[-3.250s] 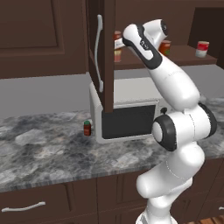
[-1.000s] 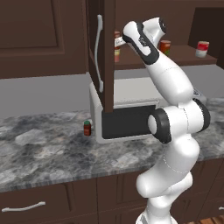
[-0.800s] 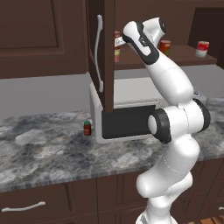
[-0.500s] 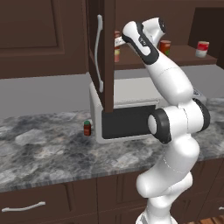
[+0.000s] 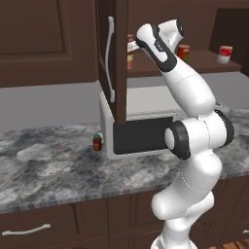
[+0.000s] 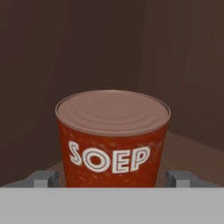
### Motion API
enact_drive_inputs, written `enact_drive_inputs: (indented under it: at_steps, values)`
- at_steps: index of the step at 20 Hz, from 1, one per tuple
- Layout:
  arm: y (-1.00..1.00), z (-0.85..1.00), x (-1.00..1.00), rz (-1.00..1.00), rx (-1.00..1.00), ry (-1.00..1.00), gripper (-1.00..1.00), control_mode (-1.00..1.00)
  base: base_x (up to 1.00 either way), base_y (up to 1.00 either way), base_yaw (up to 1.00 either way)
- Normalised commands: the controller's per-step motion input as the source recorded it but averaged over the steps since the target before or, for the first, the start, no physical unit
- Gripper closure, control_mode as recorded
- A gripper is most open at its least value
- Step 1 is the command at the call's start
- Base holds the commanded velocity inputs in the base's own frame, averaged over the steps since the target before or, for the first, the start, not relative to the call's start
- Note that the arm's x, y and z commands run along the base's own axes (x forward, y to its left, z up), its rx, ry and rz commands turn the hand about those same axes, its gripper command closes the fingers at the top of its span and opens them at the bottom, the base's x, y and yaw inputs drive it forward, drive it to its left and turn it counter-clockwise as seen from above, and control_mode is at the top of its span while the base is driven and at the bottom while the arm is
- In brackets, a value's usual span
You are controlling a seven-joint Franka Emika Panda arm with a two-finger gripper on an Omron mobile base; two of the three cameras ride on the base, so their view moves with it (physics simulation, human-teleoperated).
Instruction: Stack two cans on top of the other two cans in the cabinet.
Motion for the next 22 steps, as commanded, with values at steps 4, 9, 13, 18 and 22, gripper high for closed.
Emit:
enact_drive_inputs:
  at_steps: [4, 9, 13, 18, 22]
  values:
    - [-0.05, 0.0, -0.09, 0.0, 0.0, 0.0, -1.0, -1.0, 0.0, 0.0, 0.0]
    - [0.0, 0.0, -0.13, 0.0, 0.0, 0.0, -1.0, -1.0, 0.0, 0.0, 0.0]
    - [-0.01, 0.0, -0.24, 0.0, 0.0, 0.0, -1.0, -1.0, 0.0, 0.0, 0.0]
    - [-0.06, -0.01, -0.32, -0.03, 0.0, 0.0, -1.0, -1.0, 0.0, 0.0, 0.0]
    - [-0.23, 0.0, -0.33, -0.09, 0.0, 0.0, -1.0, -1.0, 0.0, 0.0, 0.0]
